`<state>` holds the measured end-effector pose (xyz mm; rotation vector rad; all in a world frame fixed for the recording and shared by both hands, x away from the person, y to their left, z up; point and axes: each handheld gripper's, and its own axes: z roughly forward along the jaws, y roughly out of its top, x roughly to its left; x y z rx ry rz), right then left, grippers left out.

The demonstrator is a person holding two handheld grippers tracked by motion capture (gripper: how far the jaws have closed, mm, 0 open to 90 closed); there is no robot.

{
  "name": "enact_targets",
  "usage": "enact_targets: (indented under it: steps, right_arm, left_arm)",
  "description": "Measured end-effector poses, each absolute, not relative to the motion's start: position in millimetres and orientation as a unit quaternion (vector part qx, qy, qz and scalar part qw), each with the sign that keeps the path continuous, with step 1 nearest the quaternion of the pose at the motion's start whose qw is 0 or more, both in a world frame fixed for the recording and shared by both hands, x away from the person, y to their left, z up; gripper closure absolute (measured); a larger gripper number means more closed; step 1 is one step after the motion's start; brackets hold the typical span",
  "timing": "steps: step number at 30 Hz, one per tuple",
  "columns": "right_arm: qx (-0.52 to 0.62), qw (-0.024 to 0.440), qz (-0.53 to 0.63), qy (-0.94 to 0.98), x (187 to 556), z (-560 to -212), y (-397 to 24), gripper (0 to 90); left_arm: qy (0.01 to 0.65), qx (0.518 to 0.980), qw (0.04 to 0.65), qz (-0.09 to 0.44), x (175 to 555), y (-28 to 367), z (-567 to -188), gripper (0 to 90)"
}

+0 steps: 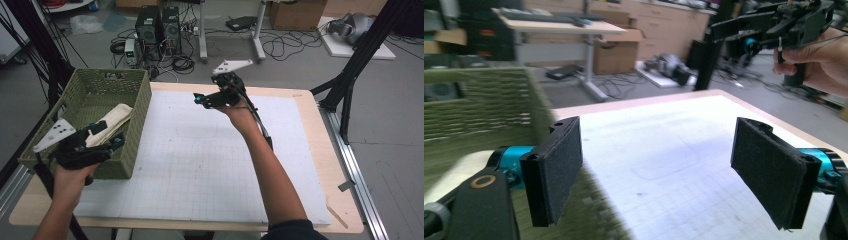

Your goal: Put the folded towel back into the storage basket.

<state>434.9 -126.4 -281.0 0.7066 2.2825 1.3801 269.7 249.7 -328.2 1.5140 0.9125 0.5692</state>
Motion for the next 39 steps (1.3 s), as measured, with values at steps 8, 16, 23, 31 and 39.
enact_targets:
  steps: [8,16,23,31,39]
  right_arm:
    - [0.278,0.203,0.476,0.809,396.5,-294.3,-182.0,11.3]
    - [0.304,0.239,0.478,0.789,356.7,-313.6,-233.0,11.3]
    - [0.346,0.265,0.47,0.768,314.5,-353.7,-276.6,11.3]
    - [0.383,0.27,0.466,0.75,285.0,-384.6,-300.6,11.3]
    - [0.392,0.276,0.45,0.753,274.3,-403.7,-304.0,11.3]
  left_arm:
    - [0.356,0.675,0.61,0.215,284.7,199.3,-341.9,21.2]
    - [0.339,0.689,0.611,0.191,292.5,164.8,-364.4,21.4]
    - [0.329,0.707,0.6,0.182,292.1,146.9,-386.4,21.5]
    - [0.328,0.715,0.592,0.179,287.6,141.7,-403.4,21.9]
    - [0.332,0.726,0.575,0.178,287.3,141.4,-415.9,22.2]
